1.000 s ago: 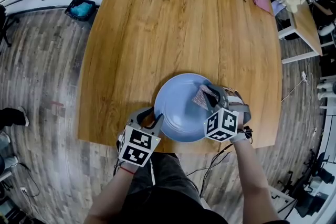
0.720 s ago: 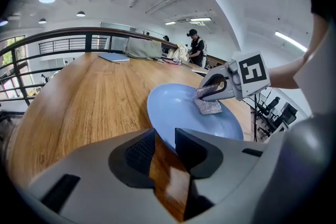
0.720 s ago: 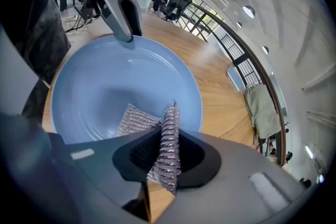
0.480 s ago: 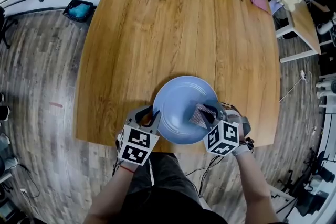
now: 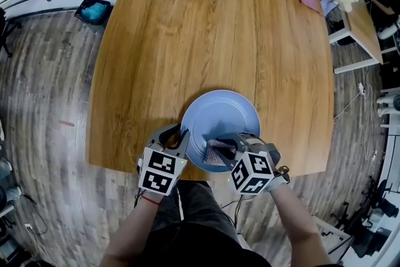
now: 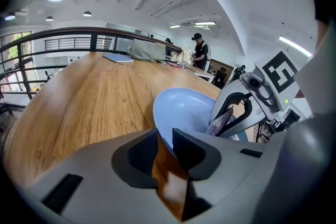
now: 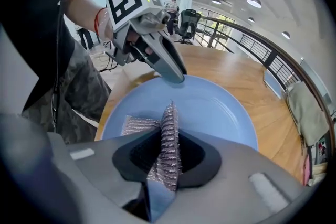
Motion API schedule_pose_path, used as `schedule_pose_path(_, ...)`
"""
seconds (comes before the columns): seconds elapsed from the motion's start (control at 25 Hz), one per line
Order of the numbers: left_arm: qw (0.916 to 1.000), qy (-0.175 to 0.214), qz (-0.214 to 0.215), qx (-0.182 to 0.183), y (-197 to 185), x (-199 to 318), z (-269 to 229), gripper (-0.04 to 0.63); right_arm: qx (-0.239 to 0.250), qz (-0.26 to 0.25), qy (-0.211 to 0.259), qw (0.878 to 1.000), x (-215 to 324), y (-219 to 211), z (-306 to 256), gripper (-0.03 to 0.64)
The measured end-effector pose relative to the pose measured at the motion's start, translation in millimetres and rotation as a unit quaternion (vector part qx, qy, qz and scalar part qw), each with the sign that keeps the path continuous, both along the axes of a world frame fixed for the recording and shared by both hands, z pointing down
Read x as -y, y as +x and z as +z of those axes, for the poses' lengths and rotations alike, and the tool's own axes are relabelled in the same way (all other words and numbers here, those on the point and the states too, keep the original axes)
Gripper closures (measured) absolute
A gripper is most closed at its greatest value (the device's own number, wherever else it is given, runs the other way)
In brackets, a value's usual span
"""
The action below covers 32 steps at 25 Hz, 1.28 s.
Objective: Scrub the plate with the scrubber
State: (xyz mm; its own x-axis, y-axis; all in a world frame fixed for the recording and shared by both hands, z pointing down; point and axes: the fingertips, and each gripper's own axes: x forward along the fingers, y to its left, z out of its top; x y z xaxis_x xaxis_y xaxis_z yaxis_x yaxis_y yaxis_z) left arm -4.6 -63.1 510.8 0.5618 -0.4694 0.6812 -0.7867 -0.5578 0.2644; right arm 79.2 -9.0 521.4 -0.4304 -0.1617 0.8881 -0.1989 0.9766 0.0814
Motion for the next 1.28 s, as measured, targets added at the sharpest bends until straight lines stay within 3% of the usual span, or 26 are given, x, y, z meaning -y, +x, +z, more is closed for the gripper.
schedule_pose_path(0.4,0.9999,0.008,0.01,-0.004,6,-4,3,0.512,0.033,-0.039,0.054,0.997,23,-47,1,0.532)
schedule_pose_path(0.76,0.9988,0.023,0.019,-0.038,0,-11,-5,0.512,0.041,-0.08,0.122,0.988,54,-69,-3,0.532)
schedule_pose_path(1.0,0.9993,0.017,0.009,-0.033,-12,-5,-2,0.512,0.051,-0.074,0.143,0.986,76,-80,-5,0.531)
schedule_pose_path(1.28,0.9997,0.014,-0.004,-0.021,-20,2,-3,0.511,0.022,-0.046,0.183,0.982,112,-72,-6,0.531)
